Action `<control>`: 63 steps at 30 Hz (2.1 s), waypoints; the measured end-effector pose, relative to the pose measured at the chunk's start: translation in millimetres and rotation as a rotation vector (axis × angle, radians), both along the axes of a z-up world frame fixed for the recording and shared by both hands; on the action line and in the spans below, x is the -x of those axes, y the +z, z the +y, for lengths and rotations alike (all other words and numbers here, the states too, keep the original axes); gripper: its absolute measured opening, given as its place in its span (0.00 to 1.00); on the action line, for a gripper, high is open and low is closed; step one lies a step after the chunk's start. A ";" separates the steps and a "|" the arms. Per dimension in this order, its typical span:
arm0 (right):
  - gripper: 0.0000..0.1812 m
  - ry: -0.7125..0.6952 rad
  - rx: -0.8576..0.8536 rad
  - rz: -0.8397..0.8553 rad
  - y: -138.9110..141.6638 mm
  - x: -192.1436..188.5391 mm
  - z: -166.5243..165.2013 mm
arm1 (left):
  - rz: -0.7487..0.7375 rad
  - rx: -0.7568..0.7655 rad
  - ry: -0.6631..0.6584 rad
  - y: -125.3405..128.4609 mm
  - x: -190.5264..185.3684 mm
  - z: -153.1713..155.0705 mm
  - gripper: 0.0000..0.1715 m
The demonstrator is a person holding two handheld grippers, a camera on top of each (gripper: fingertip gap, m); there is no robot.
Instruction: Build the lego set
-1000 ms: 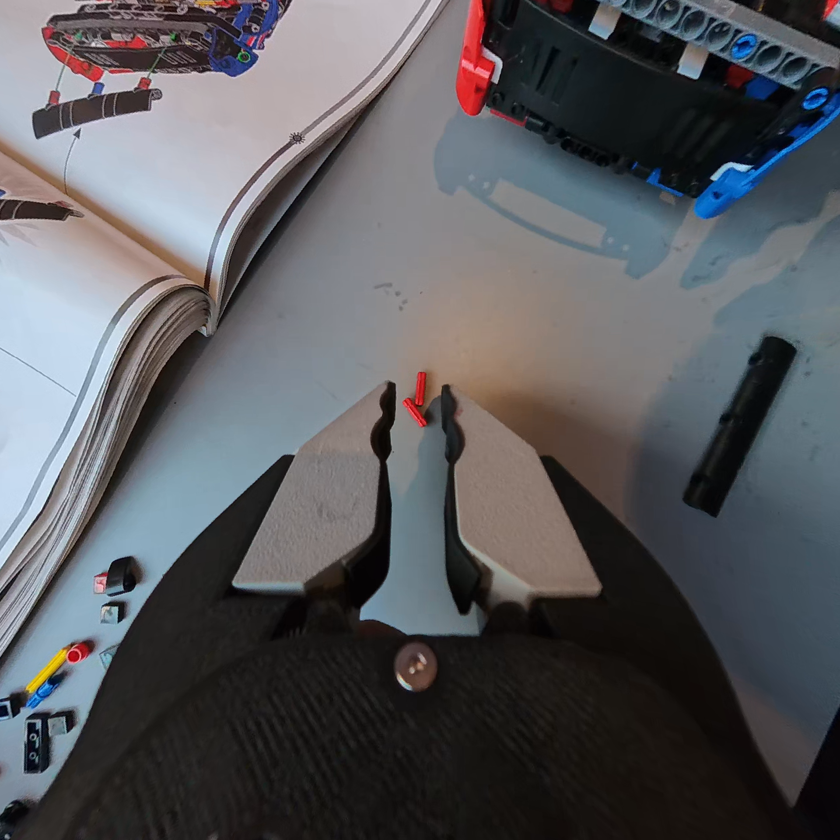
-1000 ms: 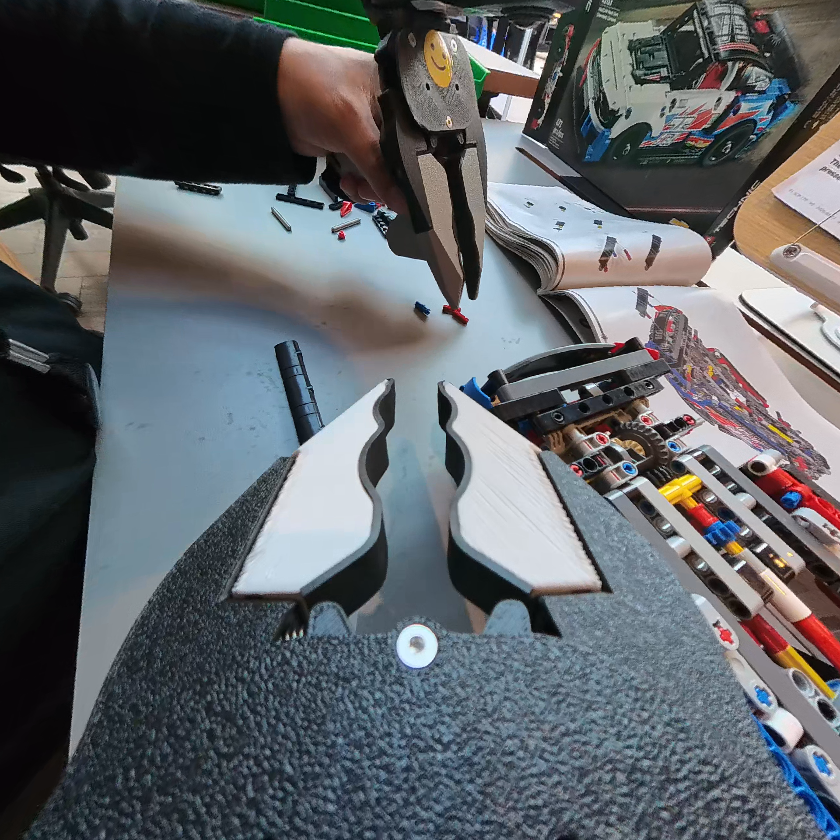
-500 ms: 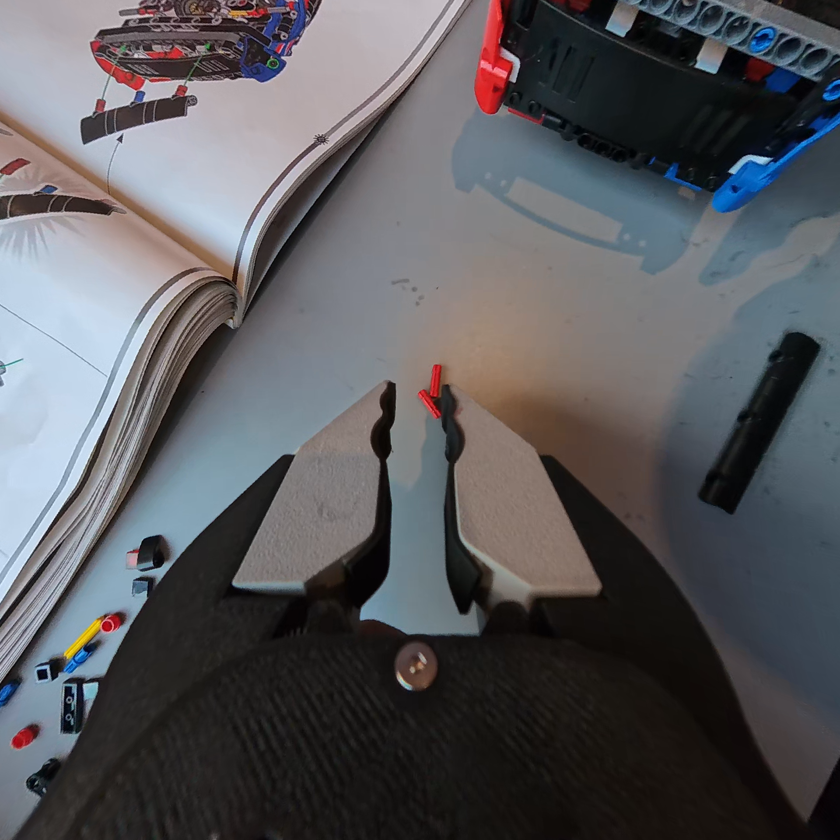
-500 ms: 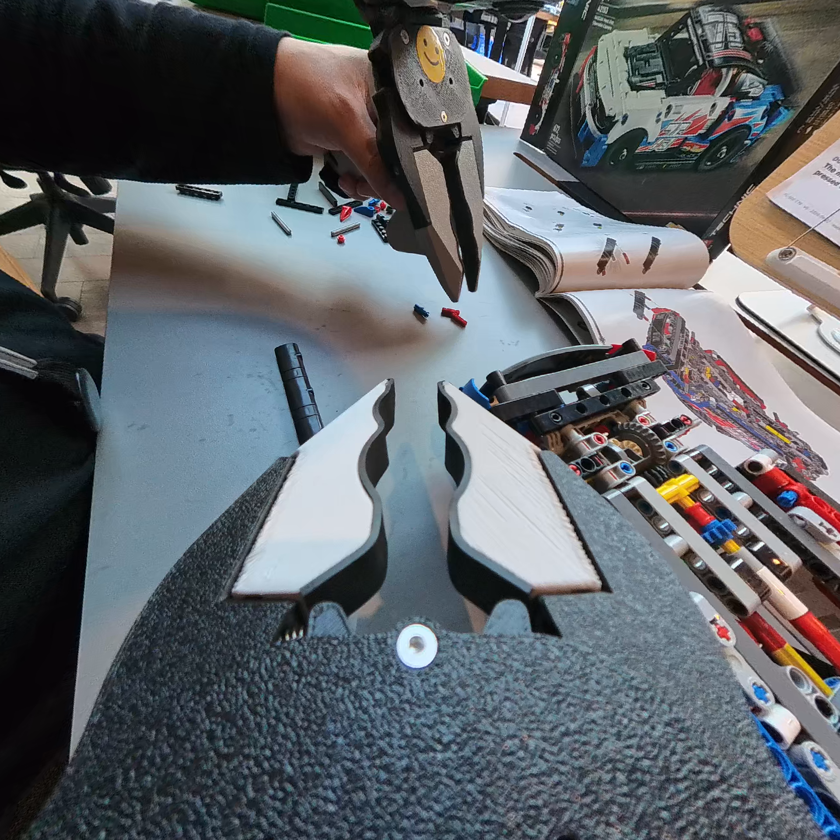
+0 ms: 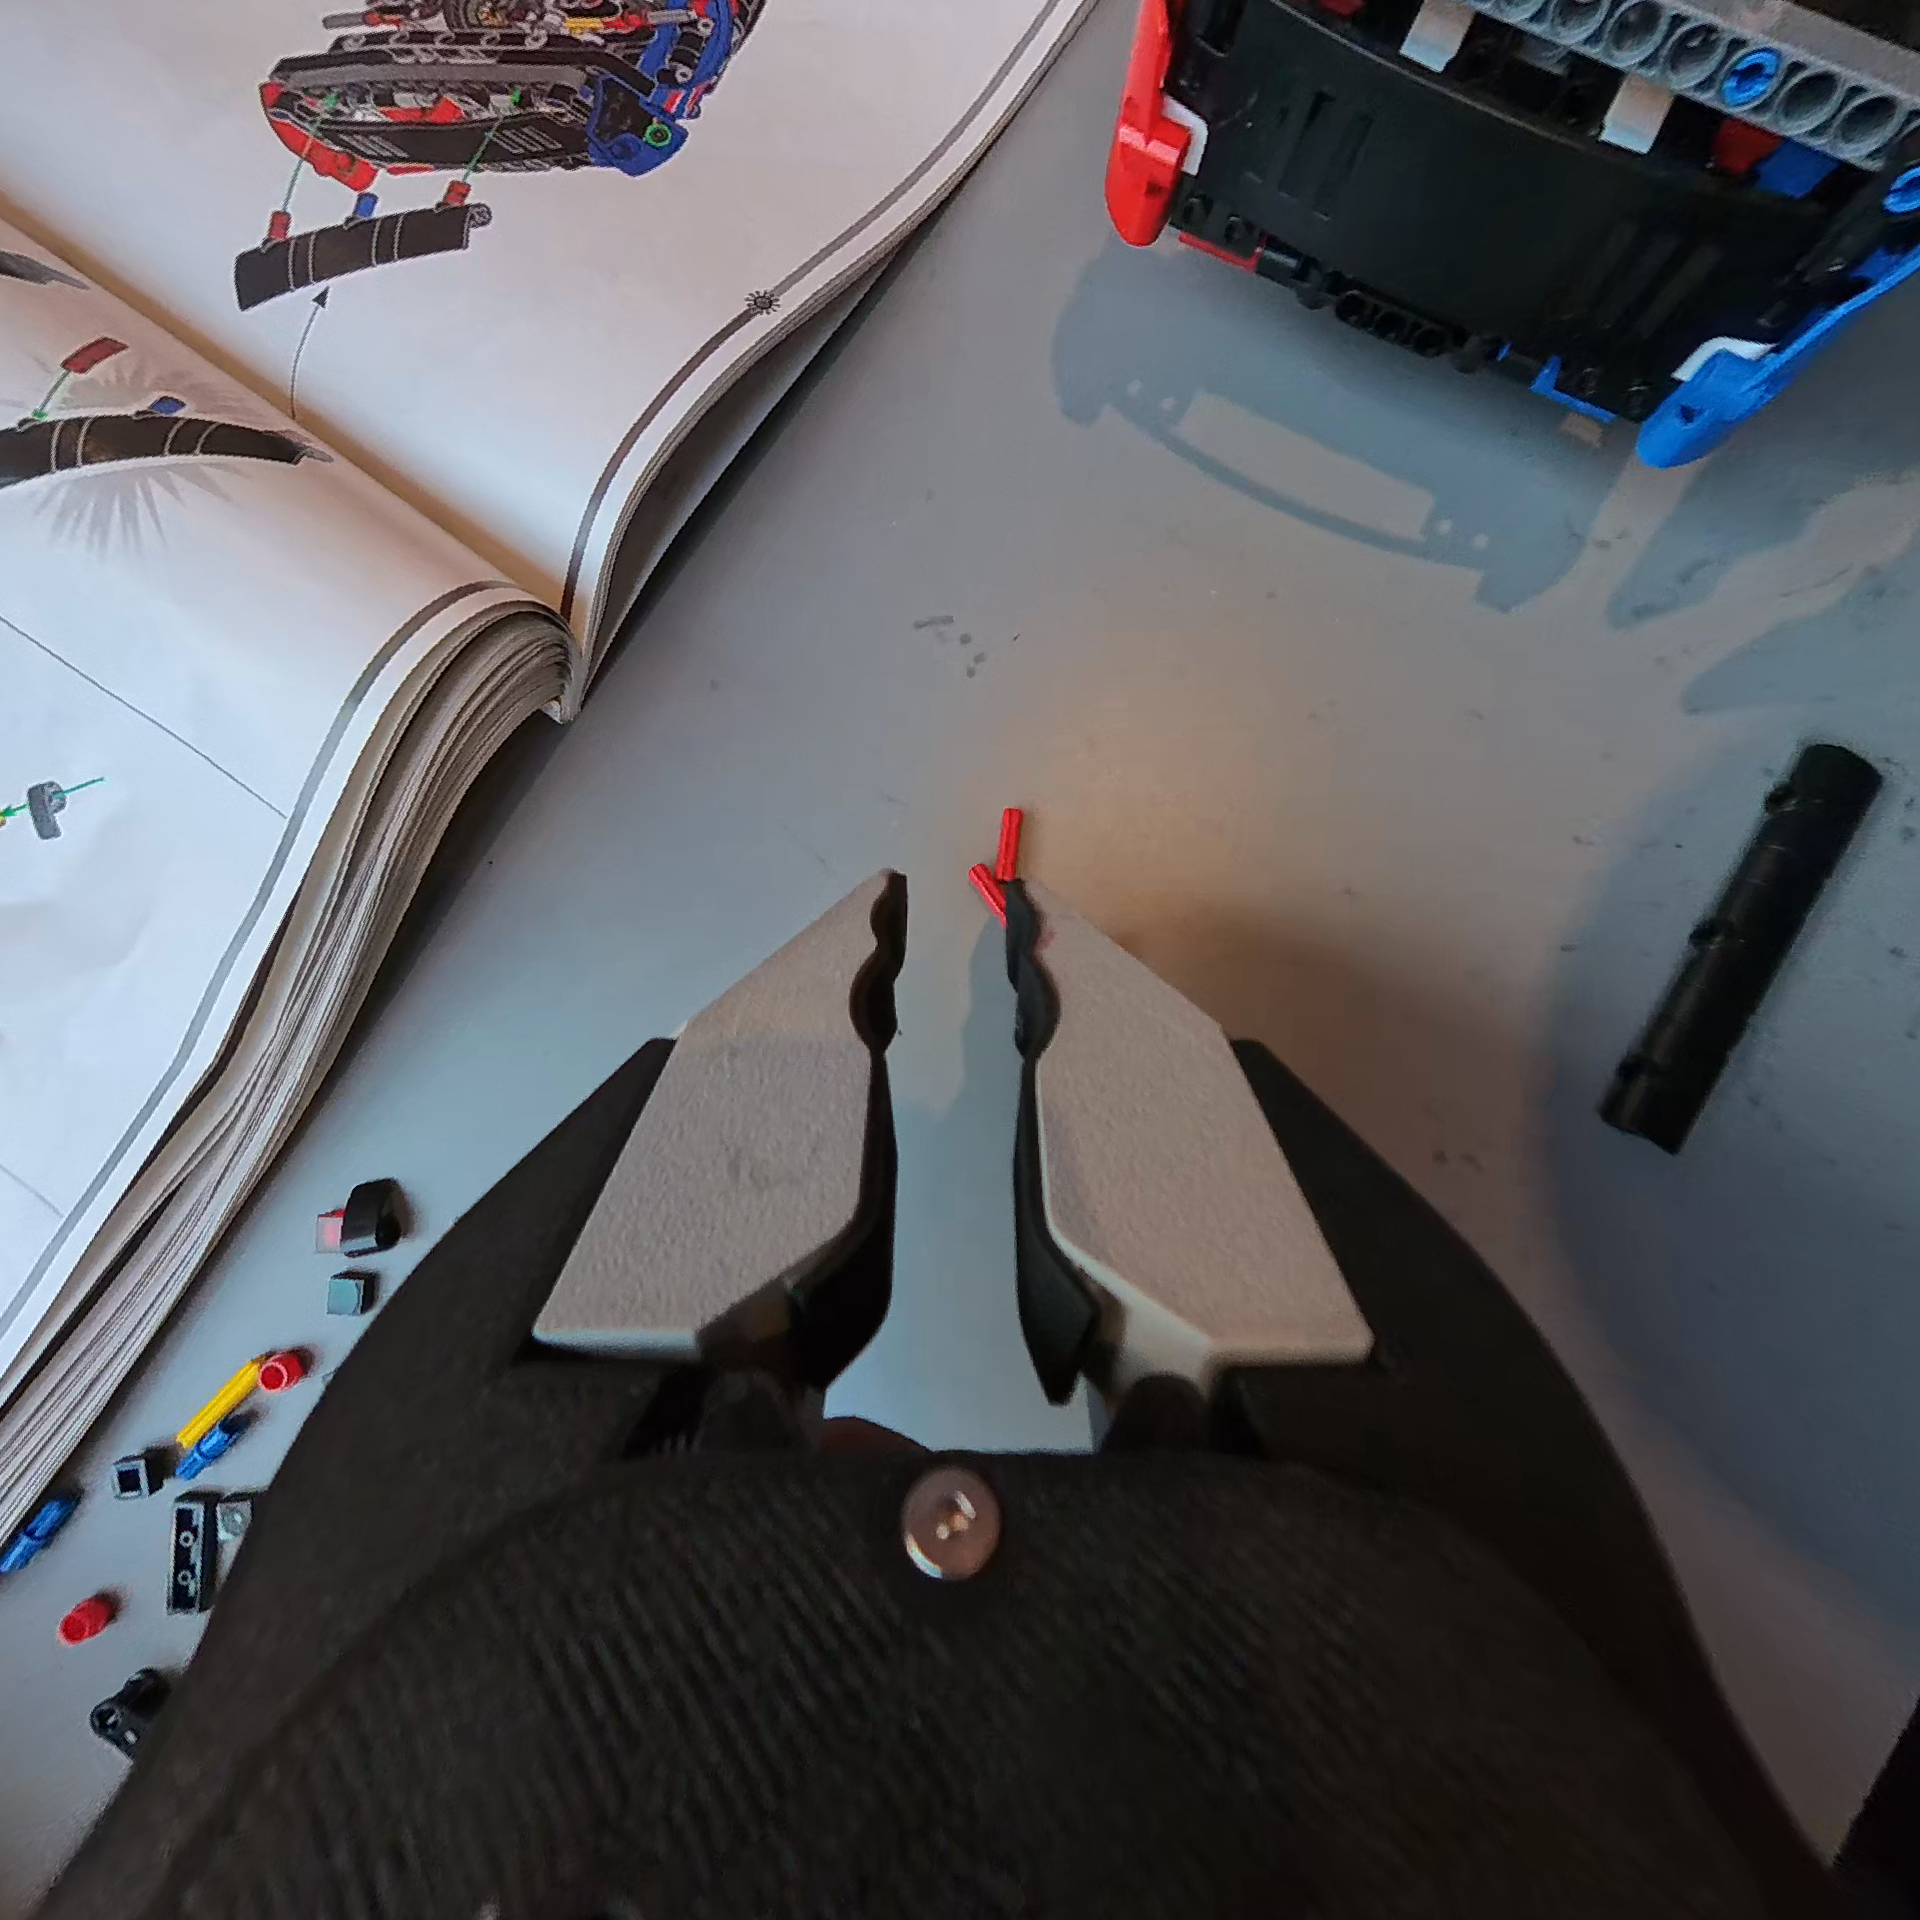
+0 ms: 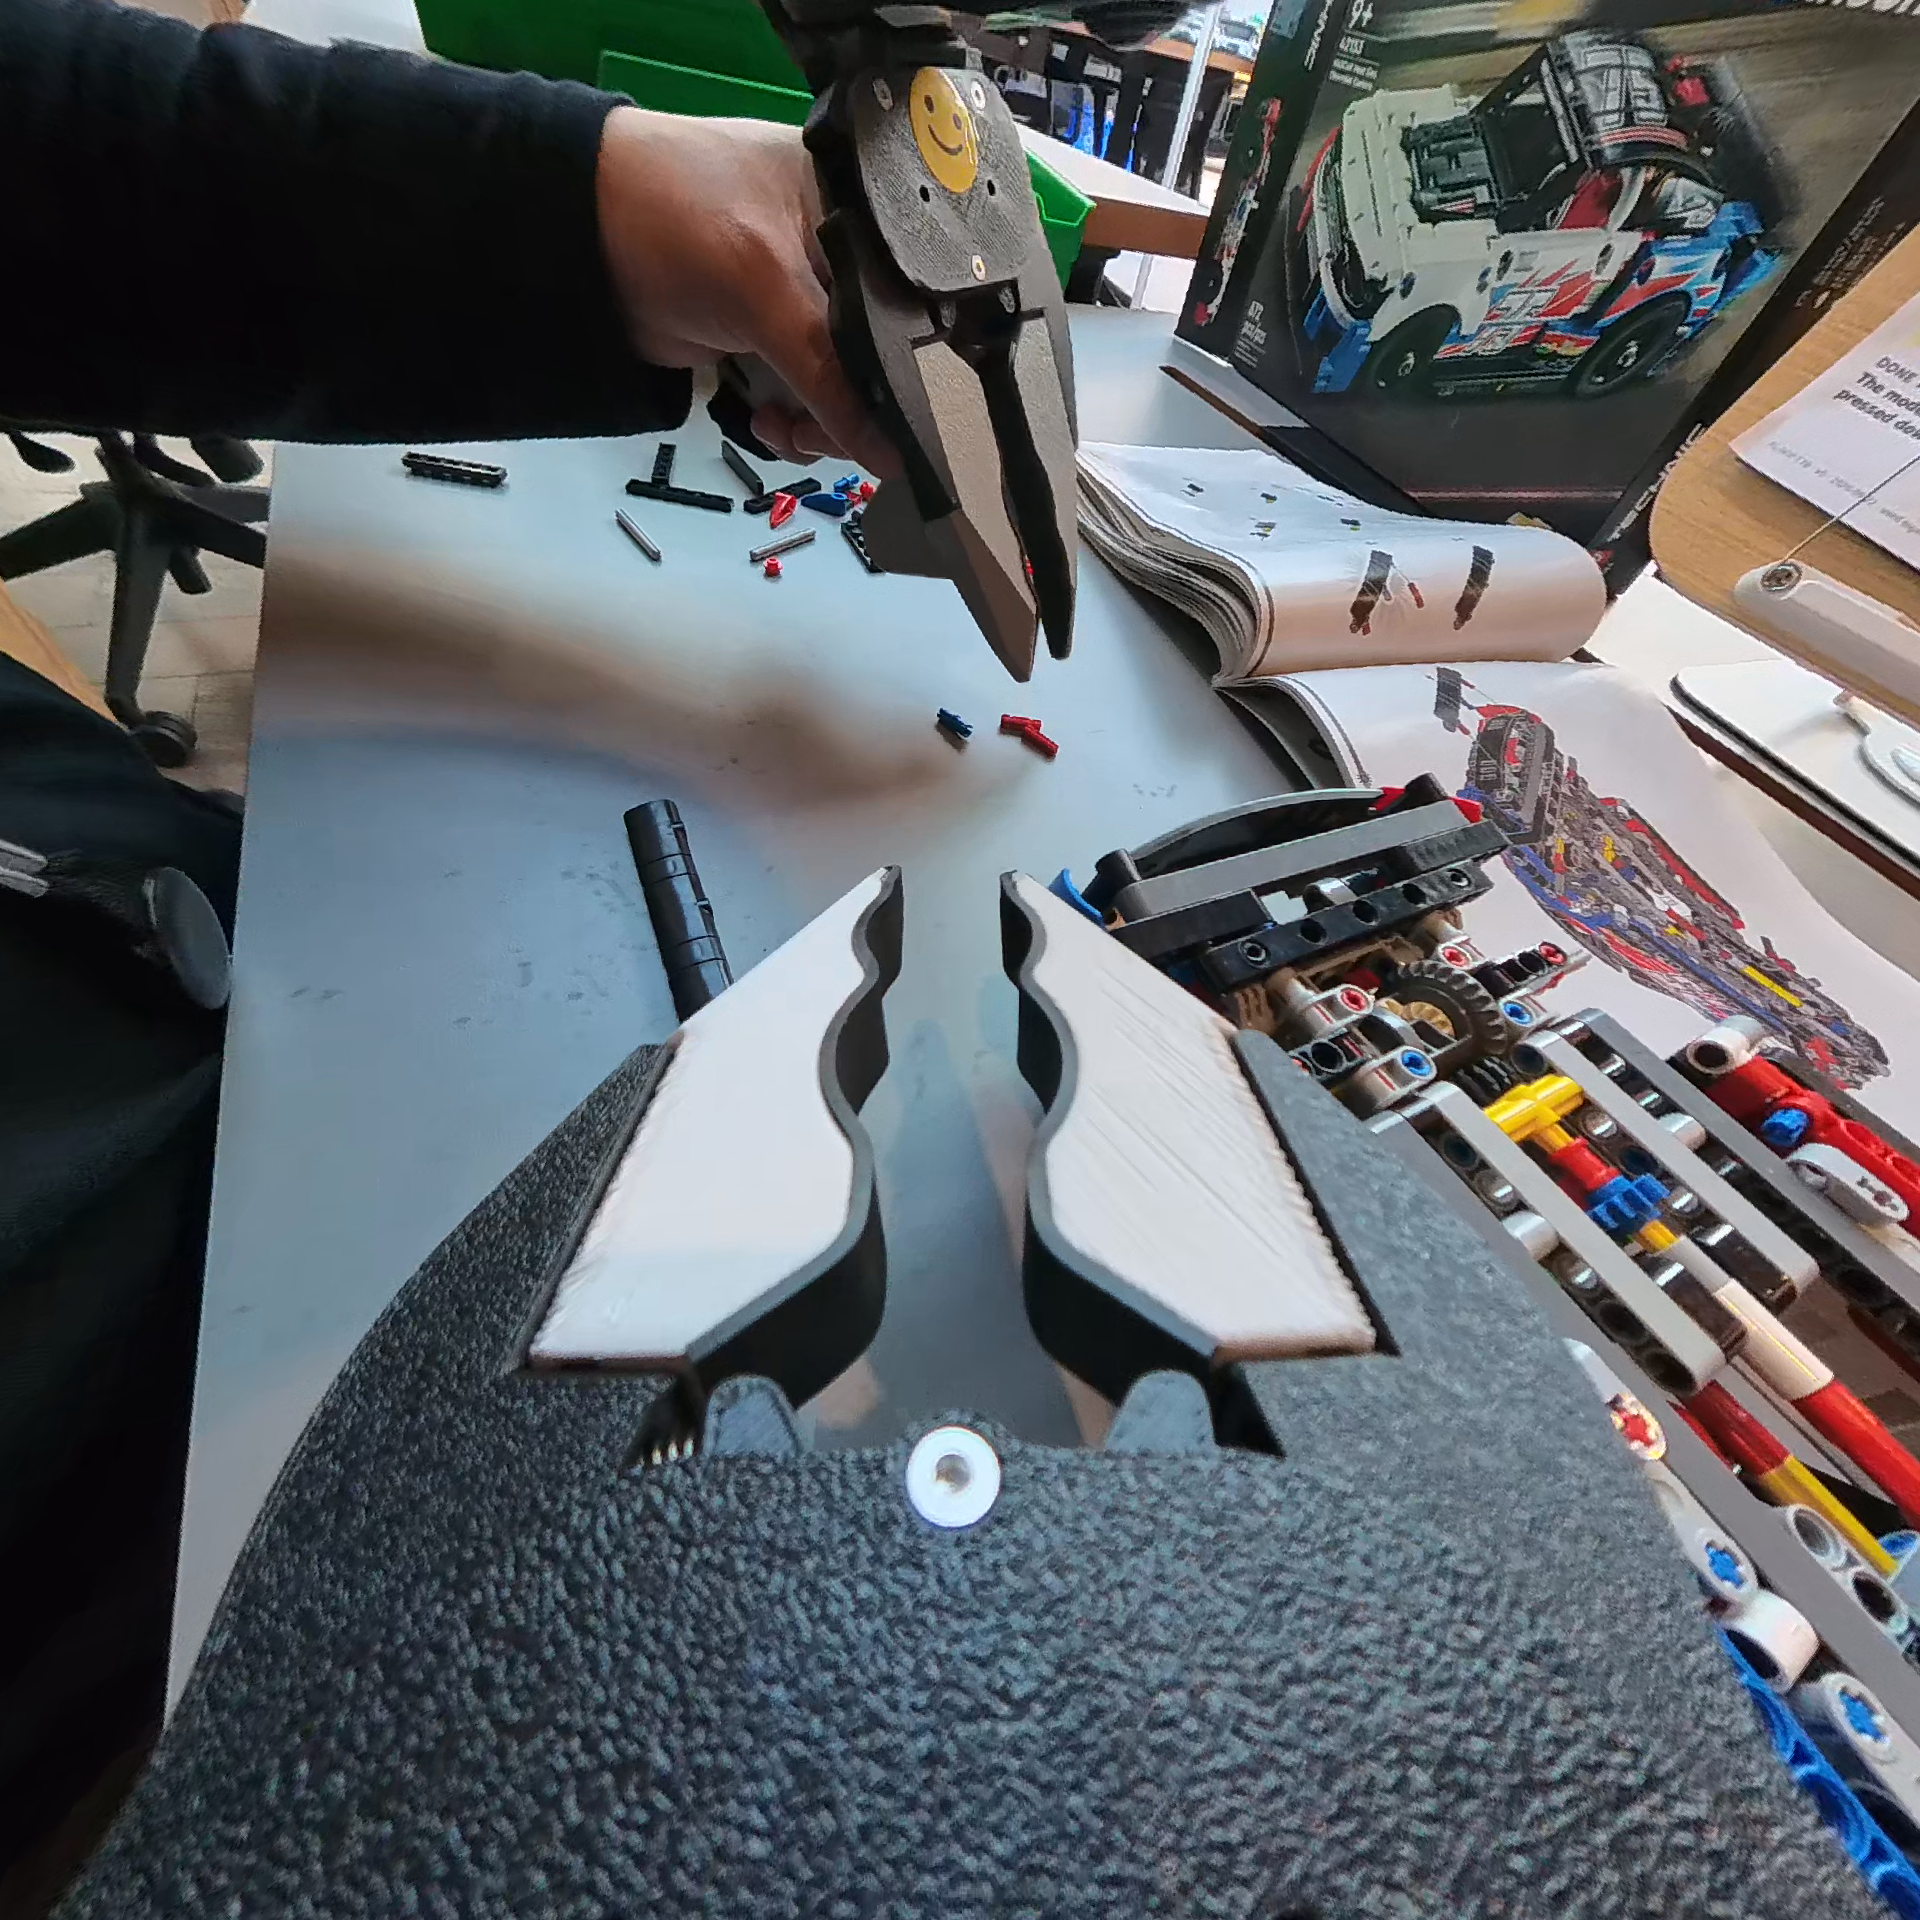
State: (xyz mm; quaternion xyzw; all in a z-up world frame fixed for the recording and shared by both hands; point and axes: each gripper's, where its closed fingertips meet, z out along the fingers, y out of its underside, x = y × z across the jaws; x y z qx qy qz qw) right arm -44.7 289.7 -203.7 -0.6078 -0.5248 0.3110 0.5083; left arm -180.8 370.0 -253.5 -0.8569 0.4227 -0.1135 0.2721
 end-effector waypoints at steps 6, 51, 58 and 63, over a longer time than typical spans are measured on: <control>0.10 0.002 -0.006 -0.006 -0.9 0.5 -0.8 | 0.002 -0.006 0.000 1.3 0.5 -2.8 0.09; 0.01 0.117 0.275 0.140 41.5 18.1 -33.8 | -0.186 -0.660 -0.428 82.7 -126.4 -113.0 0.00; 0.04 0.111 0.331 0.160 42.7 12.5 -38.1 | -0.211 -0.685 -0.409 86.4 -127.2 -118.6 0.00; 0.04 0.125 0.349 0.168 43.8 14.9 -42.3 | -0.223 -0.680 -0.418 86.9 -130.0 -122.6 0.00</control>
